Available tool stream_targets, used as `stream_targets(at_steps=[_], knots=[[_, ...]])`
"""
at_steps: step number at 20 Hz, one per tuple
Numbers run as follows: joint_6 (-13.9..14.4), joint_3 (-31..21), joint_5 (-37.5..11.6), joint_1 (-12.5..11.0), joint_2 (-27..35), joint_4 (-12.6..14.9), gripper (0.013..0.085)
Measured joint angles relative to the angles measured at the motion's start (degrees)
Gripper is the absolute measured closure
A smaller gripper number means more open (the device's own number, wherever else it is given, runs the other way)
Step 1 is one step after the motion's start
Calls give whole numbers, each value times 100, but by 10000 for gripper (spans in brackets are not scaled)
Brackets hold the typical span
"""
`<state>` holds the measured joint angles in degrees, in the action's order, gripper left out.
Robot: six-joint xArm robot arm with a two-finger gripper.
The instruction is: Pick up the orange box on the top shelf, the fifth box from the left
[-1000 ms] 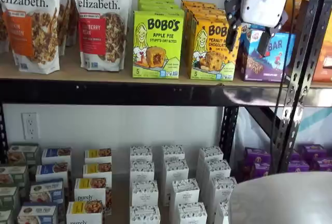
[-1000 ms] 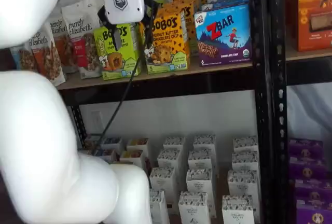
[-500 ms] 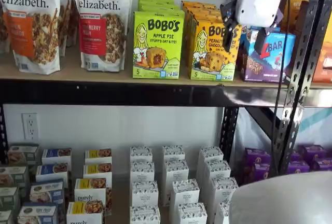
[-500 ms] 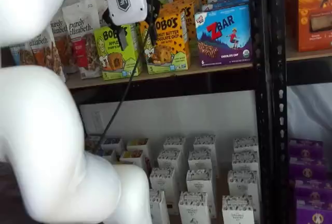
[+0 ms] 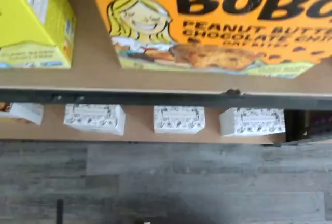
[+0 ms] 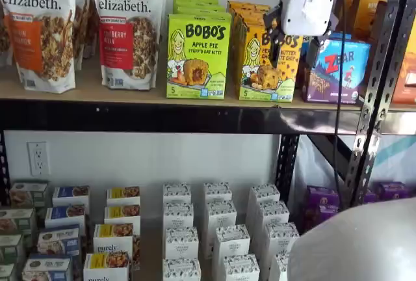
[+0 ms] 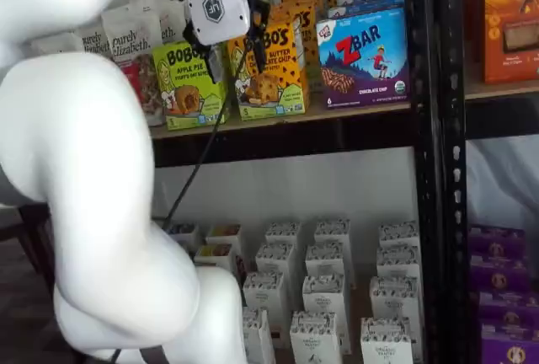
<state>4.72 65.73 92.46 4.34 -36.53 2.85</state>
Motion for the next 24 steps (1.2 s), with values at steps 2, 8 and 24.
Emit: stream_targets(at_steps=[2, 8, 24], knots=[[49, -54, -183, 42, 55, 119, 130], [-77, -391, -1018, -135, -82, -41, 130], [-570, -643, -1483, -603, -295, -373, 130]])
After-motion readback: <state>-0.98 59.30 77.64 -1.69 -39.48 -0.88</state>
